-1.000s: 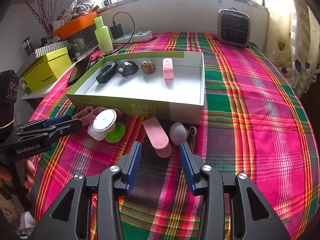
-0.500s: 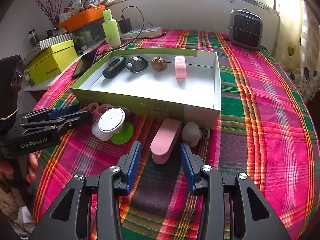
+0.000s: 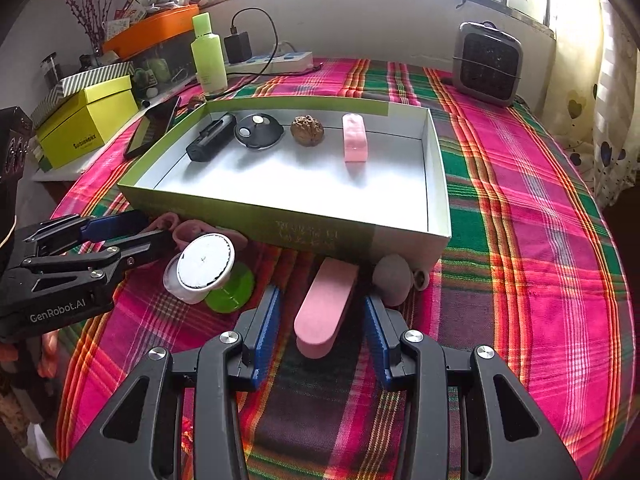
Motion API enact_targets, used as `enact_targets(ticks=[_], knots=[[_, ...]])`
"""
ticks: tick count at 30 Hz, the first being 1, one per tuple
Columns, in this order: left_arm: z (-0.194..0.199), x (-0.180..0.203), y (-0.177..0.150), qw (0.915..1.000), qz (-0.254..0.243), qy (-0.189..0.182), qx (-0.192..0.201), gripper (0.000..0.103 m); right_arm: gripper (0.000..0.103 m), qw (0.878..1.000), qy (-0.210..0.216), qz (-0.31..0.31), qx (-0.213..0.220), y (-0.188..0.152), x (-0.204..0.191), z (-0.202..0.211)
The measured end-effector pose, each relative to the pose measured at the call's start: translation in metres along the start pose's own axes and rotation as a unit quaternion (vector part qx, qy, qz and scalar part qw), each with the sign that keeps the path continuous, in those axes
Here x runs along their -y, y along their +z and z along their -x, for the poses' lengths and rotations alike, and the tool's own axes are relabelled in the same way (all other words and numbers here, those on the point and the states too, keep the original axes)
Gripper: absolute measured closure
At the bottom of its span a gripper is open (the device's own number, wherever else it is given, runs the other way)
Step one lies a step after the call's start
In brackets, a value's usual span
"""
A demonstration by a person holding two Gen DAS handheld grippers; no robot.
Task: Organize objects
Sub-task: 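Move the left gripper to the pink-and-white clip while the right gripper approaches the pink block, then grasp the pink-and-white clip with the left gripper while the right gripper grasps the pink block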
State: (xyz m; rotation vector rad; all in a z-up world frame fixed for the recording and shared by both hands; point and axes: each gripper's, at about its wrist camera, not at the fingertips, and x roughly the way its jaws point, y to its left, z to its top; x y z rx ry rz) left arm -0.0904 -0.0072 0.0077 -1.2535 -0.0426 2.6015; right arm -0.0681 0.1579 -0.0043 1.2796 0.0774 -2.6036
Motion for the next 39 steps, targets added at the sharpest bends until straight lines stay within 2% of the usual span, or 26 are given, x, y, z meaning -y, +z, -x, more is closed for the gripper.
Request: enact_targets(ticks=[4,8,14,19,39], knots=[[-0.0001,0.0008,0.0,1.0,-0.003,0.003,0.001,0.052,0.063,1.0,-0.002,-0.003,0.004,0.0004,0.0005,-0.0003],[0.0004,-0.0009,-0.0003,0.9998,0.0,0.019,0.004,0.063,0.074,1.0,-0.011,-0.004,0.006,0.0007,0.0018,-0.0002],[0.0007,-0.0041,0.0001,0.9996,0.002,0.026,0.005,0.071,0.084,1.0,-0.012,-0.006,0.007,0.0002,0.0028,0.0002],[0.0018,-0.0059,-0.0018,0.9996,0.008,0.027,0.005,0.081,0.084,1.0,-0.01,-0.007,0.008,0.0,0.0041,0.0005],[0.0067,-0.0024,-0.0054,0.9996,0.01,0.022,0.01,0.082,0.084,1.0,0.012,-0.018,0.014,-0.0021,0.0017,0.0067]])
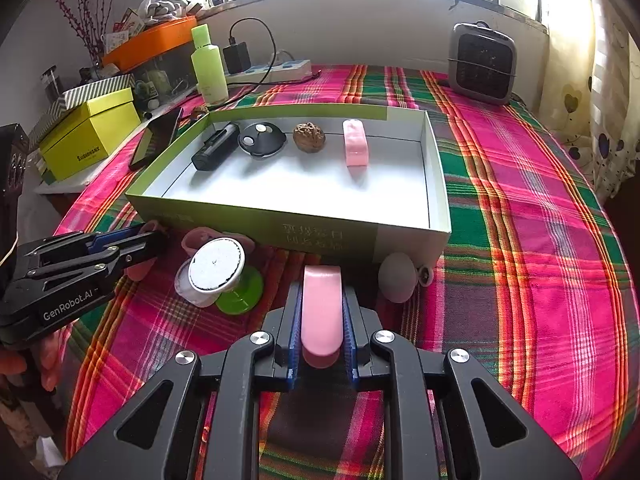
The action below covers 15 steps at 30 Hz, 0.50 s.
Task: Organize objects
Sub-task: 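Grasp the pink-and-white clip with the left gripper while the right gripper grasps the pink block, then carry the pink clip and pink block into the box with both grippers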
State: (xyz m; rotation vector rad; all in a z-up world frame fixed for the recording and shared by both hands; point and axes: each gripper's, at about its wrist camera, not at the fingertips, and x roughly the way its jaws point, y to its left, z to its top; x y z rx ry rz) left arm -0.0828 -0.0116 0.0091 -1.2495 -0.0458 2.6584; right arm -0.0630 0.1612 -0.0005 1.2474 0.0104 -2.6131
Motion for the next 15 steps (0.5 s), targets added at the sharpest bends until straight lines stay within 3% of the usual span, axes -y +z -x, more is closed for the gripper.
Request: enact_targets(ticks=[15], knots=[[0.016,0.005,0.007,0.9999,-0.001,-0.005,0.014,0.082,0.084,1.0,0.009,0.002,0.015,0.008,-0.005,0.013]])
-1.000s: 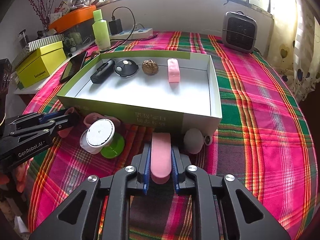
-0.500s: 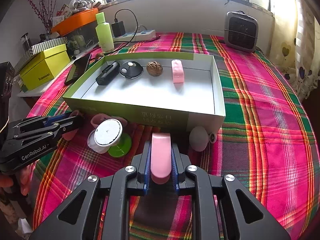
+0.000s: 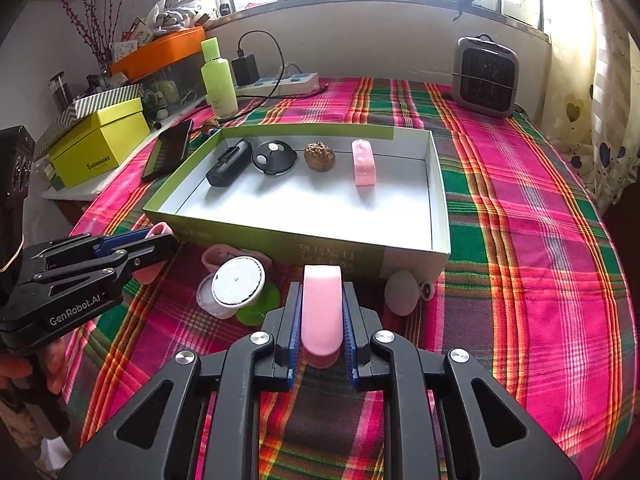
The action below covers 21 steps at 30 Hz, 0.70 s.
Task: Organize objects
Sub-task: 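Carry the pink clip and pink block into the box with both grippers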
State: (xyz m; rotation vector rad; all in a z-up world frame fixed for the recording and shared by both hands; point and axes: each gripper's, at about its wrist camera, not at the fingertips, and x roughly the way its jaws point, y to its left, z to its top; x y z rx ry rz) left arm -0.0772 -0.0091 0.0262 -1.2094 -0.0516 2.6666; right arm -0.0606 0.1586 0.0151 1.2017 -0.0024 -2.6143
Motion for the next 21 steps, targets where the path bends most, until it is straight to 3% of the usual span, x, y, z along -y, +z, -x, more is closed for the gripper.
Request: enact_targets(ticks=[21], knots=[[-0.001,0.002,0.025,0.9997,0.003,-0.024,0.005,0.082,0.084,1.0,0.004,0.0,0.018,0.026,0.003,0.007]])
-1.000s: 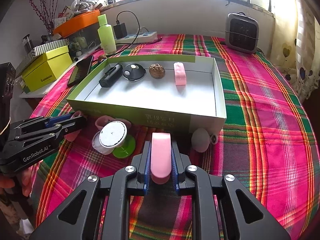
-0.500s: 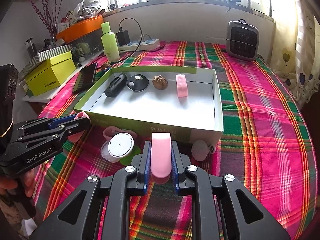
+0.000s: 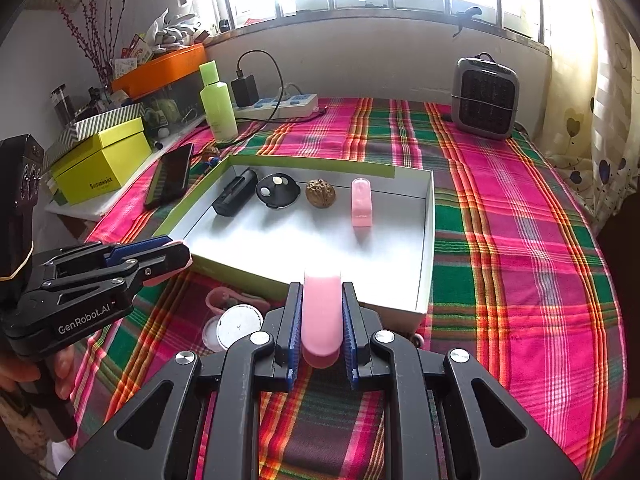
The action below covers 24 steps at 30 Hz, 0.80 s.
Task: Organize objects
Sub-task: 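Carry the pink clip and pink block into the box with both grippers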
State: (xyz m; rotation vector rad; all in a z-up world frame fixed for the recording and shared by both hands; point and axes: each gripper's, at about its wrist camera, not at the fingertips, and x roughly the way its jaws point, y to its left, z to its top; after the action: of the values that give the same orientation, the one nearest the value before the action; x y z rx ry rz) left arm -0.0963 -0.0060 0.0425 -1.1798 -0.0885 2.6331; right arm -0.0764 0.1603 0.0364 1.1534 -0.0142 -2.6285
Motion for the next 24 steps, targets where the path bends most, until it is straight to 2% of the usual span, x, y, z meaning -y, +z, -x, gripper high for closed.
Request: enact_targets(ticks=[14,24], knots=[[0.001,-0.004,0.012,0.9999,0.003,0.002,0.011,0.082,0.084,1.0,-0.003,-0.001,0.008,0.012,0.004,-0.002],[-0.017,0.005,0.031,0.9999,-0.006,-0.004,0.011,0.082,0.084,1.0,-0.018,-0.012,0.002,0.03,0.02,-0.016]])
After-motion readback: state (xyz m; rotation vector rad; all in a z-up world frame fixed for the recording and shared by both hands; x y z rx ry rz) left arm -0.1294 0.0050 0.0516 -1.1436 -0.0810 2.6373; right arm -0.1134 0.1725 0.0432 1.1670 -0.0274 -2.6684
